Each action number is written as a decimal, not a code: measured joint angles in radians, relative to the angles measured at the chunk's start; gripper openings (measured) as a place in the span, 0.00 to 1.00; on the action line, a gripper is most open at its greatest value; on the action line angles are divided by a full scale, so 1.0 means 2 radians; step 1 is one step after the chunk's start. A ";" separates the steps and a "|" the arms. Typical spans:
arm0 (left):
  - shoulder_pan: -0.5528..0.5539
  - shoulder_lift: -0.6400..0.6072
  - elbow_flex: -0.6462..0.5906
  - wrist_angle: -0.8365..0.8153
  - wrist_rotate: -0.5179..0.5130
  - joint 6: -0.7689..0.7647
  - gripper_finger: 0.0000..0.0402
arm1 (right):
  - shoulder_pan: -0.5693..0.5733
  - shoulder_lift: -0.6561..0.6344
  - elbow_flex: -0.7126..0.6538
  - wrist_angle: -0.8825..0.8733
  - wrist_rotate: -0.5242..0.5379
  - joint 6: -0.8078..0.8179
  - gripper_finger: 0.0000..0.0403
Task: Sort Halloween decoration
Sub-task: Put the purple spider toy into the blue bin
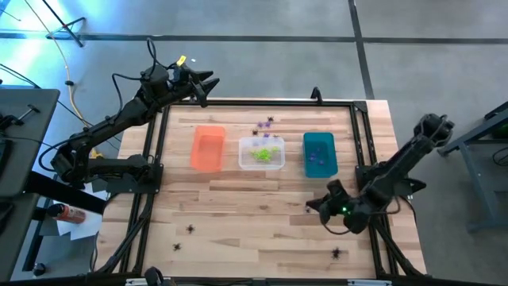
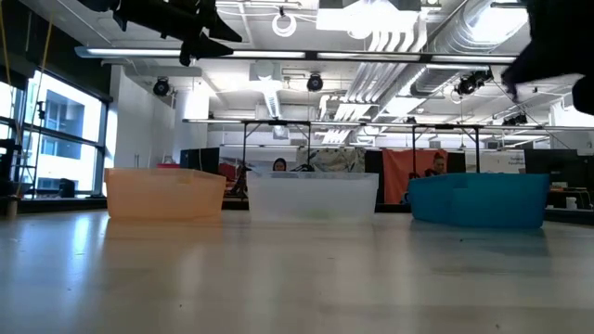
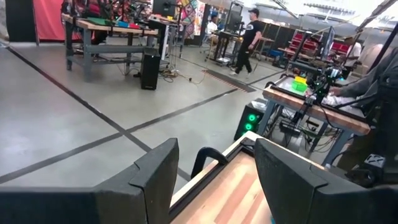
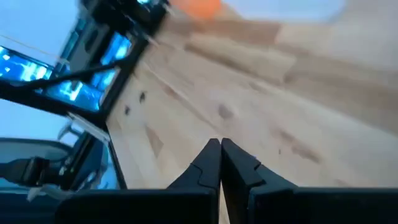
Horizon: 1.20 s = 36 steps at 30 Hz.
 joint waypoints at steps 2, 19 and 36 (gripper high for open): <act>0.000 0.000 0.000 0.000 0.000 -0.003 0.50 | 0.012 0.000 0.000 -0.015 0.021 0.007 0.00; 0.000 0.000 0.000 0.000 -0.001 -0.008 0.50 | -0.148 -0.103 0.000 -0.060 -0.045 -0.051 0.00; 0.000 0.000 0.000 0.000 -0.001 0.032 0.50 | -0.515 -0.099 0.170 -0.419 -0.390 -0.620 0.00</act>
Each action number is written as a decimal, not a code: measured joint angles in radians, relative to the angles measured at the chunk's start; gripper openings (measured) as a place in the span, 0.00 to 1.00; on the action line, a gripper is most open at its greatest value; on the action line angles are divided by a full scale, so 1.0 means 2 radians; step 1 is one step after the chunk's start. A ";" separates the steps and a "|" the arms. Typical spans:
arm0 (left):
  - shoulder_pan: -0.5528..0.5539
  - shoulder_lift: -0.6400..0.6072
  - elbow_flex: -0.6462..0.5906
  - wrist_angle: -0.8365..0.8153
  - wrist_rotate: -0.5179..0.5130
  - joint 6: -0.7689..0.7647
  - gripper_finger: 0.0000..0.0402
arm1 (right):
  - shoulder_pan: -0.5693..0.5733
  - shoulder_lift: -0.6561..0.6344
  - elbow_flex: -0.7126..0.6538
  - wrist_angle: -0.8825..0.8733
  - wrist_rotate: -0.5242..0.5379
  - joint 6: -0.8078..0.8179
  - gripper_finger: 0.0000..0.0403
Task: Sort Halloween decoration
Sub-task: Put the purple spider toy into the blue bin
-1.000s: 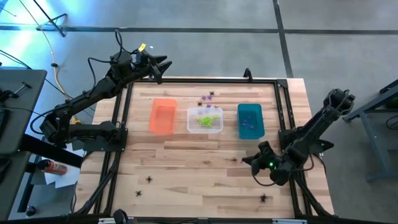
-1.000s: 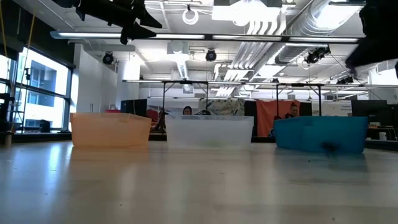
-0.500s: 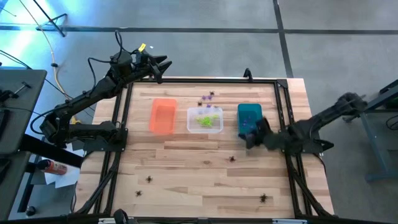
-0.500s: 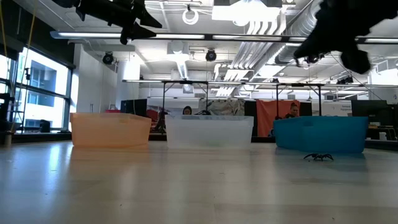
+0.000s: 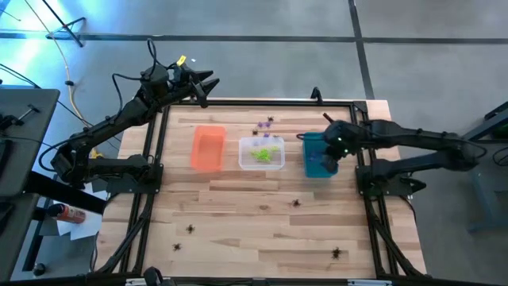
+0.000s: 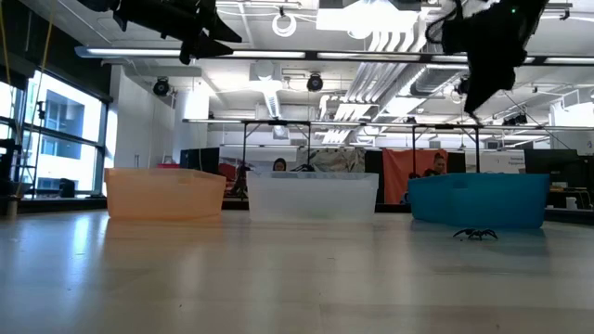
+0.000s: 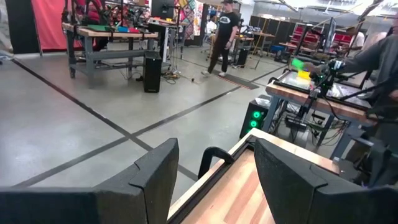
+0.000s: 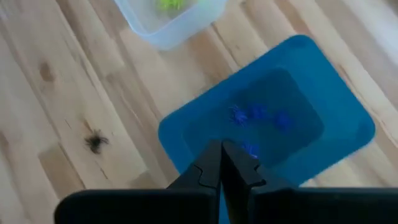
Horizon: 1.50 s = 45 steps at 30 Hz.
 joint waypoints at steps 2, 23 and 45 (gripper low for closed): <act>0.000 0.000 0.000 0.000 0.000 0.000 0.50 | -0.015 0.012 -0.008 0.010 -0.014 -0.033 0.00; 0.000 0.000 0.000 0.000 0.000 0.000 0.50 | -0.098 0.070 -0.030 0.060 -0.054 -0.076 0.00; 0.000 0.000 0.000 0.000 0.000 0.001 0.50 | -0.108 0.081 -0.090 0.156 -0.092 0.002 0.00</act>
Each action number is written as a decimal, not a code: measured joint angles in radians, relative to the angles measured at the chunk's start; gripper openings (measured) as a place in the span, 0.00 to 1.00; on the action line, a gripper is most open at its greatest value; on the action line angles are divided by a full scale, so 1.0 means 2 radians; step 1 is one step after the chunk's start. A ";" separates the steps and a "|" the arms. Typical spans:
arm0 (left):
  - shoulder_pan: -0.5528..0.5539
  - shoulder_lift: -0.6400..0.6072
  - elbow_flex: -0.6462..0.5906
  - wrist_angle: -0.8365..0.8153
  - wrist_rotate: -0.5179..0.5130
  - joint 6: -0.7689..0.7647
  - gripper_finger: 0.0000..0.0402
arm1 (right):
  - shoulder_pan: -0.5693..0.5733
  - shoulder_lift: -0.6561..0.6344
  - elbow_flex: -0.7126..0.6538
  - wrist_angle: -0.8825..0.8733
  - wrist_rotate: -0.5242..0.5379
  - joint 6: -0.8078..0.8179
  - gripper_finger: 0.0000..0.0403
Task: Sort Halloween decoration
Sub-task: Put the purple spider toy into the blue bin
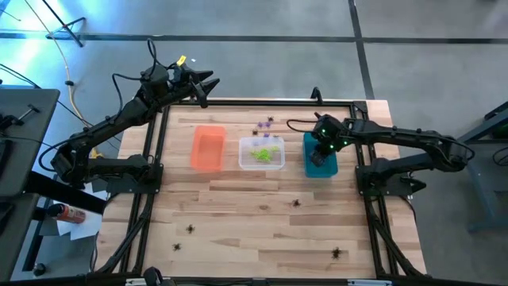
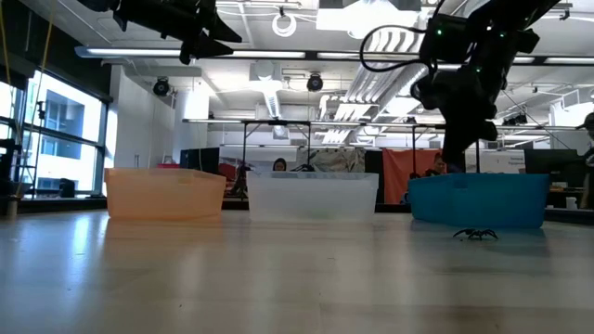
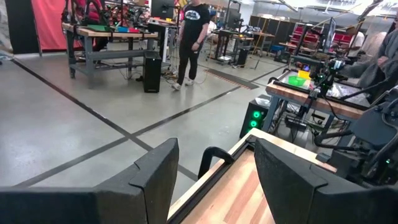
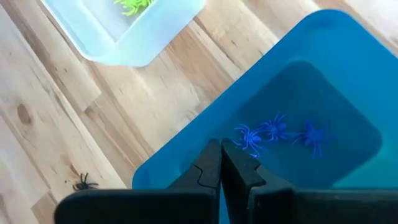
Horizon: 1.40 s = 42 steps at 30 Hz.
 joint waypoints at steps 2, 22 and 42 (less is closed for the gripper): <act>0.000 0.000 0.000 0.000 0.000 0.000 0.50 | 0.000 0.000 0.000 0.001 0.002 -0.006 0.00; 0.000 0.000 0.000 0.000 0.000 0.000 0.50 | 0.000 0.000 0.000 -0.011 0.022 -0.006 0.00; 0.000 0.000 0.000 0.000 0.000 0.000 0.50 | -0.040 0.014 -0.065 0.014 0.024 0.067 0.00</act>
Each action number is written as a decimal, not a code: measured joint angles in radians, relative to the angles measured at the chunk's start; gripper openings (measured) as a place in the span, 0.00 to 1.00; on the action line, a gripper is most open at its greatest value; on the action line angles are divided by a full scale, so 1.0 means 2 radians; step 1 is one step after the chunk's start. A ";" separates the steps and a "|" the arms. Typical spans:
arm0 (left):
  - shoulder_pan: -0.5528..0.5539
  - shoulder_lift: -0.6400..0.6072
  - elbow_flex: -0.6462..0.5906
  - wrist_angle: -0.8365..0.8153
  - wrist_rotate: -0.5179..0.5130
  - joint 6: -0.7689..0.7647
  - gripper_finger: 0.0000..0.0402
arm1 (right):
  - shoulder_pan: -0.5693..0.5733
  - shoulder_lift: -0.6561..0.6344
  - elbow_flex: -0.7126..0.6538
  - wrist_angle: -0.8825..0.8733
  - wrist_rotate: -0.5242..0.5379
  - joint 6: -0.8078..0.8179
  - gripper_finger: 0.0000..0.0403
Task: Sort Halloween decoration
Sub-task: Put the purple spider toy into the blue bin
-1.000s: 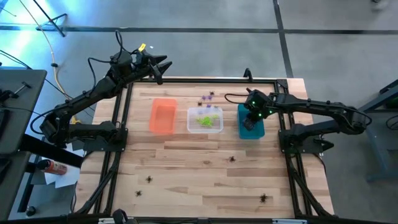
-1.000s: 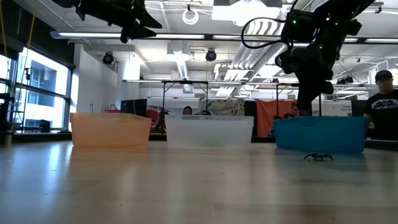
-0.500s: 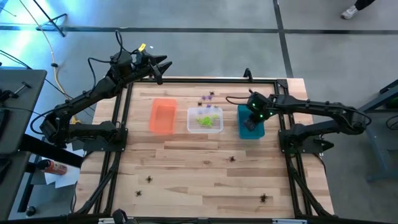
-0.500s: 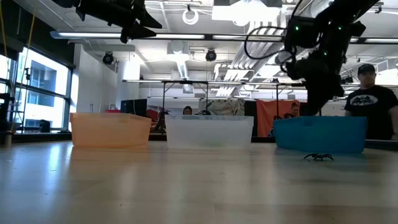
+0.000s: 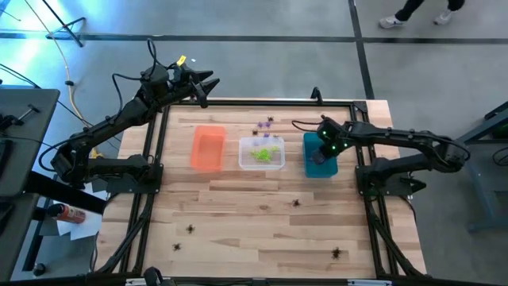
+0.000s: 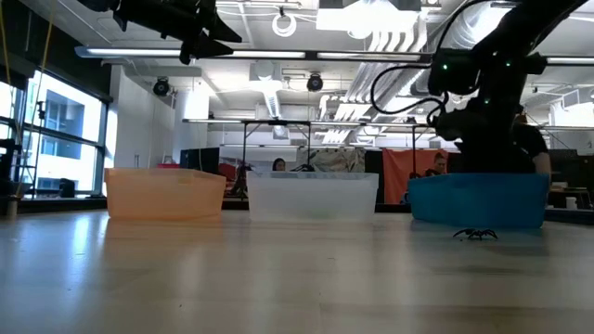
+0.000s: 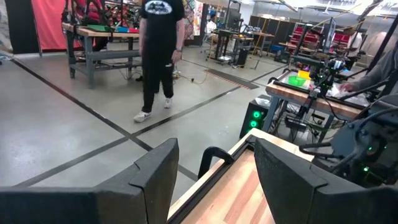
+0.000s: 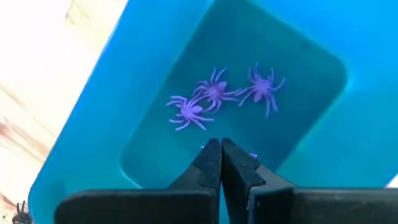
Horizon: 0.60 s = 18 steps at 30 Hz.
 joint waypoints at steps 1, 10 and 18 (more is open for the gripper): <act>0.000 0.000 0.000 0.000 0.000 0.000 0.50 | 0.000 0.006 0.000 0.002 -0.002 -0.001 0.00; 0.000 0.000 0.000 0.000 0.000 0.000 0.50 | 0.000 0.051 0.028 0.011 -0.007 -0.013 0.00; 0.000 0.000 0.000 0.000 0.000 0.000 0.50 | -0.005 0.096 0.029 -0.001 -0.001 -0.011 0.00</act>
